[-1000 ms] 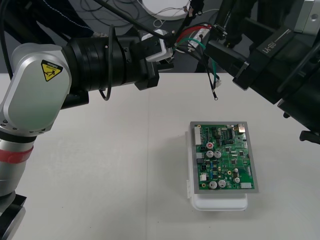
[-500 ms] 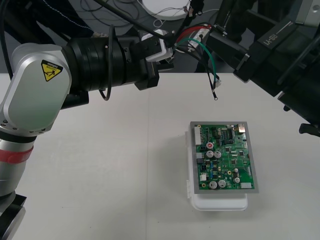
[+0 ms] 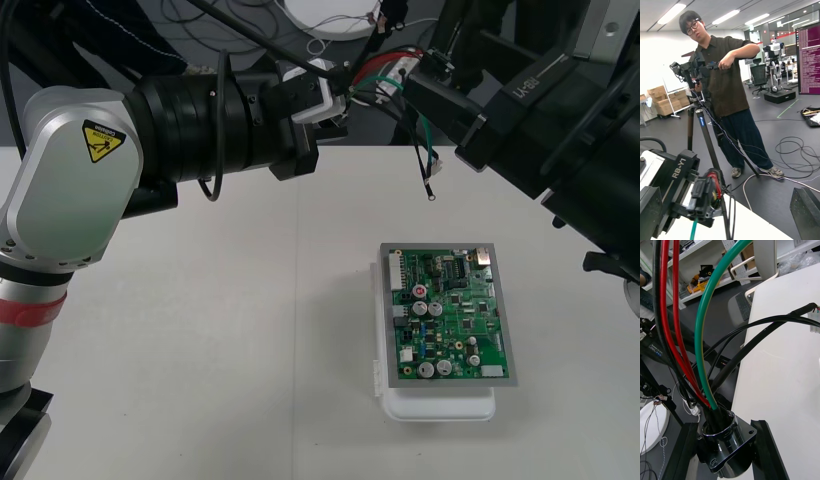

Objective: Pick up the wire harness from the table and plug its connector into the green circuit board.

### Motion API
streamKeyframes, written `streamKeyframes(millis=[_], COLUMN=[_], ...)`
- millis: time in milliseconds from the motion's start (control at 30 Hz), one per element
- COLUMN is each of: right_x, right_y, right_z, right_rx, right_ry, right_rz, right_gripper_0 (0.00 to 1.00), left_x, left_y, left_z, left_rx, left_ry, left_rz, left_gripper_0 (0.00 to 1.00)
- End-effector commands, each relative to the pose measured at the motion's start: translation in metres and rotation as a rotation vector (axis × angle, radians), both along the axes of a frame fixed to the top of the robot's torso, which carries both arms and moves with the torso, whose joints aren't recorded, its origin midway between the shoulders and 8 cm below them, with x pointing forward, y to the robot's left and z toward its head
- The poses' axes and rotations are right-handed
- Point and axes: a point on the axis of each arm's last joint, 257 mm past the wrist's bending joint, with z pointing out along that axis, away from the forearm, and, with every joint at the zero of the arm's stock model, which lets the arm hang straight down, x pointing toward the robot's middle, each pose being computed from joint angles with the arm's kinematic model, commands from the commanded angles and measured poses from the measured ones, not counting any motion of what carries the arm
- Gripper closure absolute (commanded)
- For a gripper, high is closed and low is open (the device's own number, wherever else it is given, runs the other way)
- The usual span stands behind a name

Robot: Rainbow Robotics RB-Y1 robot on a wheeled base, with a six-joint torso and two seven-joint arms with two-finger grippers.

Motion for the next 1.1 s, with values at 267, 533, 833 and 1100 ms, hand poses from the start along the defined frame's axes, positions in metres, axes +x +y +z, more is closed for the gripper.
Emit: streamKeyframes(millis=[267,533,833,1100], right_x=[-0.0085,-0.0091,-0.0120,-0.0136], right_y=[0.0126,0.0130,0.0153,0.0166], right_z=[0.0104,0.0114,0.0149,0.0155], right_rx=[0.023,0.020,0.027,0.027], right_ry=[-0.010,-0.017,-0.026,-0.029], right_rz=[0.047,0.051,0.064,0.070], right_gripper_0=[0.35,1.00,1.00,1.00], left_x=[-0.0055,-0.0052,-0.0055,-0.0058], left_y=[-0.0148,-0.0146,-0.0148,-0.0152], left_z=[0.0232,0.0231,0.0232,0.0240], left_rx=[-0.083,-0.082,-0.083,-0.084], left_ry=[-0.032,-0.033,-0.032,-0.033], left_rz=[-0.018,-0.017,-0.018,-0.020], left_gripper_0=[1.00,1.00,1.00,1.00])
